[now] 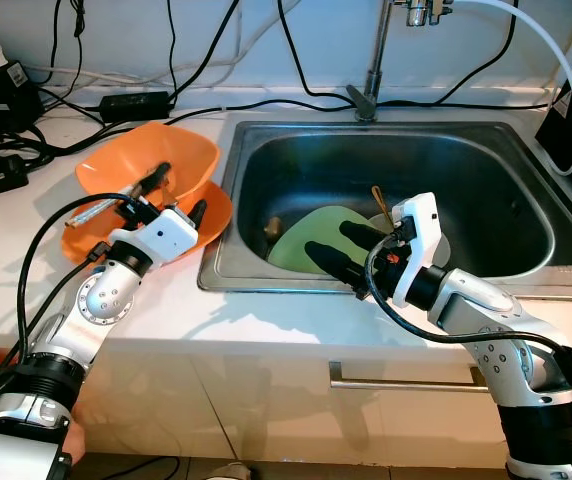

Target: Kitchen organization

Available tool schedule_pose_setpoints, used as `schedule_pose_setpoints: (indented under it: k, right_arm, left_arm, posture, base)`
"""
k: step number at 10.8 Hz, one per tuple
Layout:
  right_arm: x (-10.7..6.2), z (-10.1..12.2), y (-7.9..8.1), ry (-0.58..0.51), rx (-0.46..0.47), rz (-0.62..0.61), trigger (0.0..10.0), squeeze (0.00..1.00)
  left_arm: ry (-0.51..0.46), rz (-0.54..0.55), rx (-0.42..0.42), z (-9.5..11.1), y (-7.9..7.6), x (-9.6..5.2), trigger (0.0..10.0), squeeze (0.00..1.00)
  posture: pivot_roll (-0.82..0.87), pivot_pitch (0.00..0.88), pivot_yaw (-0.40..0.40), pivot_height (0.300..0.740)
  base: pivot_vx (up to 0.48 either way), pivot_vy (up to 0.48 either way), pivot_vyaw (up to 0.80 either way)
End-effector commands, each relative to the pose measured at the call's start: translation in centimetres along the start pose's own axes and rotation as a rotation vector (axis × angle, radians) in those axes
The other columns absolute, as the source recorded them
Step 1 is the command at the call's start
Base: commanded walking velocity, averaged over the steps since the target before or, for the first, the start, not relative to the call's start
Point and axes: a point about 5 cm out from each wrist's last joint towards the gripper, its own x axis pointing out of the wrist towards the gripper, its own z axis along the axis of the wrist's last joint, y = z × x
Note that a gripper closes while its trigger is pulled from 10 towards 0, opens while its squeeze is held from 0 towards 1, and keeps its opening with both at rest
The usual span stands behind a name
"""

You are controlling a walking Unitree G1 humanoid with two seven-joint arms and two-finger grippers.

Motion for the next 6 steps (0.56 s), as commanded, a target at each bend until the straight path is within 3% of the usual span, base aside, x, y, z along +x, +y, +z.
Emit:
schedule_pose_setpoints:
  k: [1, 6]
  right_arm:
    - [-0.17, 0.26, 0.24, -0.008, 0.003, 0.011, 10.0, 0.0]
    - [-0.13, 0.29, 0.16, -0.008, 0.002, 0.003, 10.0, 0.0]
  left_arm:
    - [-0.021, -0.003, 0.001, 0.34, 0.39, 0.48, 0.0, 0.0]
    - [-0.042, -0.009, -0.004, 0.38, 0.4, 0.65, 0.0, 0.0]
  posture:
    - [0.12, 0.036, 0.067, 0.74]
    - [0.12, 0.033, 0.067, 0.74]
  base:
    - [0.0, 0.0, 0.0]
    - [0.0, 0.0, 0.0]
